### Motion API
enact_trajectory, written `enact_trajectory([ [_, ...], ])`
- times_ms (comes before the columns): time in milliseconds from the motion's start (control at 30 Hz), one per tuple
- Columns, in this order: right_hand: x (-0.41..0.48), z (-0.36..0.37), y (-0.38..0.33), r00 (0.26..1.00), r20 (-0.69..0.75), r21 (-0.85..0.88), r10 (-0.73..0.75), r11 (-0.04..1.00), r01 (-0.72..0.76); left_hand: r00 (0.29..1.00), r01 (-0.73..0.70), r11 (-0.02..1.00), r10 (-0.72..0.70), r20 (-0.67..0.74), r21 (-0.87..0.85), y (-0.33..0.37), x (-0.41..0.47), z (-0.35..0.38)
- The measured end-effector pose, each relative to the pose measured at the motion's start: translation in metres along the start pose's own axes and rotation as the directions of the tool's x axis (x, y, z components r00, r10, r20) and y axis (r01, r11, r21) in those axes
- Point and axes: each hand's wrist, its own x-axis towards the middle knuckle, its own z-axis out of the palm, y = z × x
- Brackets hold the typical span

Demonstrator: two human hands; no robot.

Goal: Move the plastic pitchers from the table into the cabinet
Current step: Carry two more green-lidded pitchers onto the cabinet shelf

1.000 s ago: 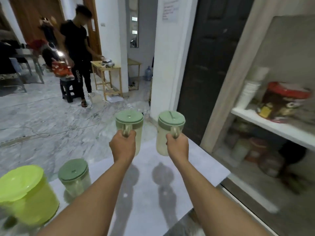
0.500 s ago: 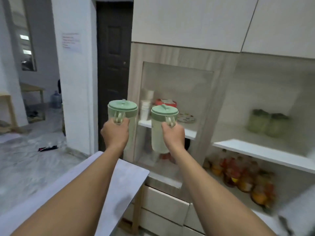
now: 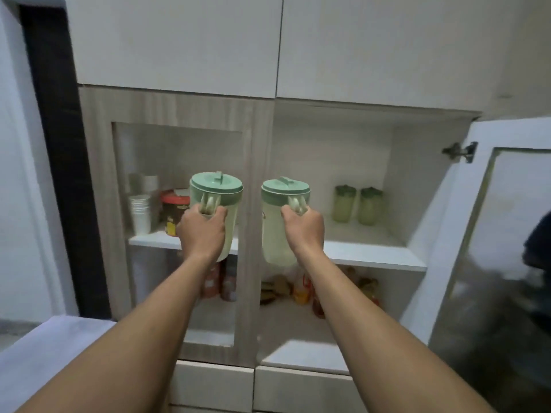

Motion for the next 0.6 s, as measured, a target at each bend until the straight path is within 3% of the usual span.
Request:
enact_trajectory([
  [300, 0.079, -0.114, 0.034, 0.997, -0.079, -0.026, 0.008, 1.0, -0.01, 0.99, -0.054, 0.998, 0.058, 0.126, -0.042, 0.055, -0.042, 0.134],
  [600, 0.16, -0.138, 0.077, 0.986, -0.159, -0.03, 0.053, 0.998, -0.059, 0.985, 0.043, 0.993, -0.024, 0.169, -0.112, 0.062, -0.023, 0.236],
])
